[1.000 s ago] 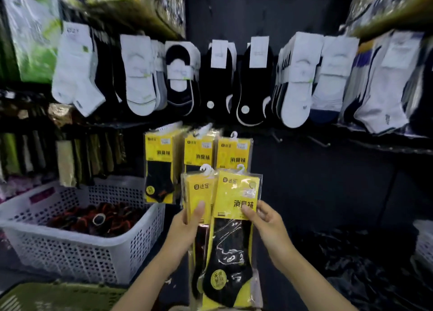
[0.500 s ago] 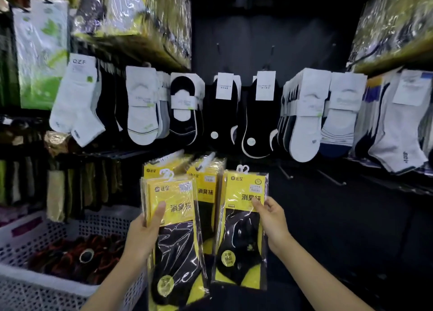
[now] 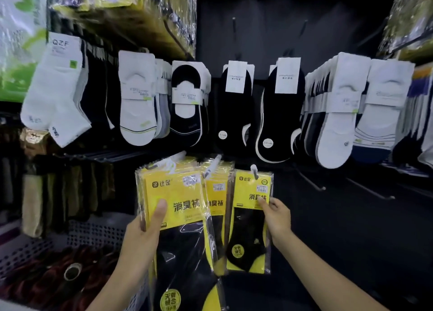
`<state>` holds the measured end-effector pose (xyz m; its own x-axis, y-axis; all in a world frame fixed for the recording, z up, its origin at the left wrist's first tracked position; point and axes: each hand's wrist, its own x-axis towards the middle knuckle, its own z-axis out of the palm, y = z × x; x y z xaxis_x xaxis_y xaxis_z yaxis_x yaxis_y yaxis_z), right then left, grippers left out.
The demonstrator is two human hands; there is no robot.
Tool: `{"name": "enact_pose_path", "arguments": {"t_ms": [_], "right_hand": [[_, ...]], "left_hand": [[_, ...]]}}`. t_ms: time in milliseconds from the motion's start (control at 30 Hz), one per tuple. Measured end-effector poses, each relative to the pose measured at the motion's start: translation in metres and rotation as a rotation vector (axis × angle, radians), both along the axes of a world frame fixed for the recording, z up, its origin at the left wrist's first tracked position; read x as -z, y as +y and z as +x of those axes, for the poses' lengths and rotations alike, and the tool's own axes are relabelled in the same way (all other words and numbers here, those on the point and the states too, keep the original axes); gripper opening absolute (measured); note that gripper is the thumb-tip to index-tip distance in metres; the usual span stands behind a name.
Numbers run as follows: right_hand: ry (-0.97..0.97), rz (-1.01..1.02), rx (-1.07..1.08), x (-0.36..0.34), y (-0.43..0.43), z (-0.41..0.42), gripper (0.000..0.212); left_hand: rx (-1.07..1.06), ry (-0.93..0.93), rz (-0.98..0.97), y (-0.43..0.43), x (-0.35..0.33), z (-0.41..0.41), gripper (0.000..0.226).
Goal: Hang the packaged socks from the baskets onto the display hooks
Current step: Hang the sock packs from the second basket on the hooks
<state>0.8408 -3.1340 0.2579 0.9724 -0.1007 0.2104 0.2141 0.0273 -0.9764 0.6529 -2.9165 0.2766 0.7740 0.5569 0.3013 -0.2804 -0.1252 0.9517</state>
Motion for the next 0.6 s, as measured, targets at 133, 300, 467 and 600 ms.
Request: {"name": "enact_pose_path", "arguments": {"t_ms": [133,300,467,600], "right_hand": [[0.103,0.000,0.149,0.004,0.000,0.035,0.036],[0.209,0.069,0.254,0.014,-0.015,0.044,0.024],[0.182,0.099,0.083,0.007,-0.024,-0.007,0.012],[0.045,0.026,-0.261,-0.020,-0.016,-0.079,0.021]], "left_hand": [[0.005,-0.001,-0.043,-0.001,0.000,0.011,0.025],[0.002,-0.007,-0.060,-0.008,-0.003,0.013,0.020],[0.053,-0.008,-0.065,-0.015,-0.004,0.005,0.043],[0.078,0.019,-0.058,-0.033,-0.003,-0.003,0.070]]}}
